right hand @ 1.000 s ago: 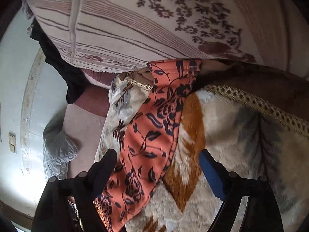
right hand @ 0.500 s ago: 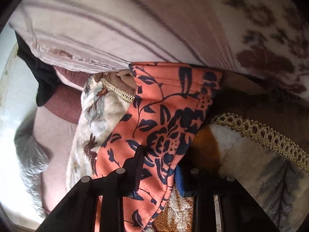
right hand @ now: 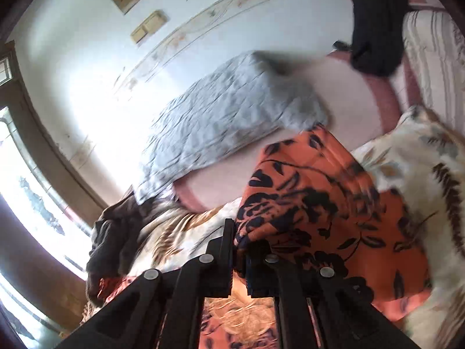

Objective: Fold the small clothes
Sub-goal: 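Open the right gripper to release the sleeve and withdraw it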

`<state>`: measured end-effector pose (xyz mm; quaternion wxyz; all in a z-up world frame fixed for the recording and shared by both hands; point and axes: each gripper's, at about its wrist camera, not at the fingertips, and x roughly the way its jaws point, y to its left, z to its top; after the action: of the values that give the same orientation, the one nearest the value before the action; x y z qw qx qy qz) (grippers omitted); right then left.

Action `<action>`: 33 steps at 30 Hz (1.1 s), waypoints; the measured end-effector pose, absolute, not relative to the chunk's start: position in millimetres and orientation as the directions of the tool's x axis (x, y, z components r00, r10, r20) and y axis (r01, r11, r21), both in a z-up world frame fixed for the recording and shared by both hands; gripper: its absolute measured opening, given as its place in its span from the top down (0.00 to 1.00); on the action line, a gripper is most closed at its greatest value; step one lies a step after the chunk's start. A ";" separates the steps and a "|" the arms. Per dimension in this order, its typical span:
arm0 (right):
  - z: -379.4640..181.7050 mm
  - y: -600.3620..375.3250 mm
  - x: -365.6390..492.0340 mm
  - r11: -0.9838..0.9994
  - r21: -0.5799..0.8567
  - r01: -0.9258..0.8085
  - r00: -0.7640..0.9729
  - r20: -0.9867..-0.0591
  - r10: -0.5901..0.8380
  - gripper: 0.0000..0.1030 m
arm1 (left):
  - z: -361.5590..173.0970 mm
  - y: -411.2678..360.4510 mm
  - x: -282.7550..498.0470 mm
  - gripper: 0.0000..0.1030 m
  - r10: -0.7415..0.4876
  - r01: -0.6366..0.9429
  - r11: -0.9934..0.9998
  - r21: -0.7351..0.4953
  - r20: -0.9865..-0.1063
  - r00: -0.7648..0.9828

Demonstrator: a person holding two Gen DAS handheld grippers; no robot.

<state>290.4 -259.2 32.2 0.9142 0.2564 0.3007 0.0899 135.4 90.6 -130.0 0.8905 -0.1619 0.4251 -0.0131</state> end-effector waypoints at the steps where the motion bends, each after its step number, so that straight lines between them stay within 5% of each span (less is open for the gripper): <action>1: 13.5 -228.9 293.9 0.854 0.520 -0.040 0.765 -0.534 0.360 0.81 | -128.9 92.0 134.4 0.00 -0.161 -0.115 0.946 -0.302 -0.750 0.642; 2: -6.0 -203.9 294.2 0.862 0.504 -0.055 0.735 -0.564 0.377 0.70 | -127.9 95.1 133.2 0.00 -0.164 -0.117 0.944 -0.308 -0.747 0.644; 3: -28.6 -185.2 294.5 0.869 0.492 -0.053 0.708 -0.595 0.380 0.39 | -127.2 98.2 132.5 0.00 -0.165 -0.123 0.941 -0.316 -0.746 0.646; 4: -53.7 -172.9 295.0 0.868 0.494 -0.041 0.673 -0.629 0.390 0.23 | -126.6 101.4 131.8 0.00 -0.166 -0.131 0.937 -0.324 -0.743 0.648; 7: -100.7 -167.6 278.1 0.868 0.496 0.028 0.601 -0.702 0.382 0.24 | -124.1 110.3 129.5 0.00 -0.155 -0.151 0.931 -0.331 -0.737 0.657; 12: -97.6 -212.6 221.0 0.859 0.509 0.052 0.648 -0.672 0.359 0.23 | -111.9 111.6 128.6 0.00 -0.162 -0.136 0.933 -0.333 -0.727 0.668; 20: -94.6 -257.8 157.6 0.813 0.581 0.021 0.702 -0.587 0.402 0.23 | -71.7 81.2 192.5 0.00 -0.339 -0.059 0.872 -0.485 -0.688 0.642; 23: -92.8 -259.8 158.3 0.774 0.633 -0.004 0.707 -0.546 0.450 0.23 | -95.7 72.6 241.7 0.01 -0.327 -0.139 0.865 -0.483 -0.751 0.574; 27: -85.5 -258.3 158.1 0.769 0.638 -0.044 0.707 -0.524 0.474 0.23 | -129.6 76.9 284.6 0.24 -0.324 -0.250 0.845 -0.473 -0.825 0.464; 31: -80.8 -257.6 161.0 0.756 0.652 -0.066 0.707 -0.504 0.496 0.23 | -141.8 81.8 297.2 0.36 -0.269 -0.318 0.850 -0.420 -0.865 0.424; 32: -80.6 -258.2 162.1 0.750 0.658 -0.067 0.707 -0.499 0.501 0.23 | -140.1 79.5 297.4 0.52 -0.243 -0.315 0.864 -0.392 -0.874 0.421; 33: -80.2 -258.8 163.3 0.749 0.660 -0.065 0.708 -0.498 0.501 0.23 | -140.9 75.8 298.4 0.81 -0.223 -0.310 0.880 -0.360 -0.889 0.399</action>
<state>163.3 -258.8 -80.2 0.8688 0.3149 0.3457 0.1629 298.4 75.8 -140.9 0.8002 -0.2434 0.5474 0.0273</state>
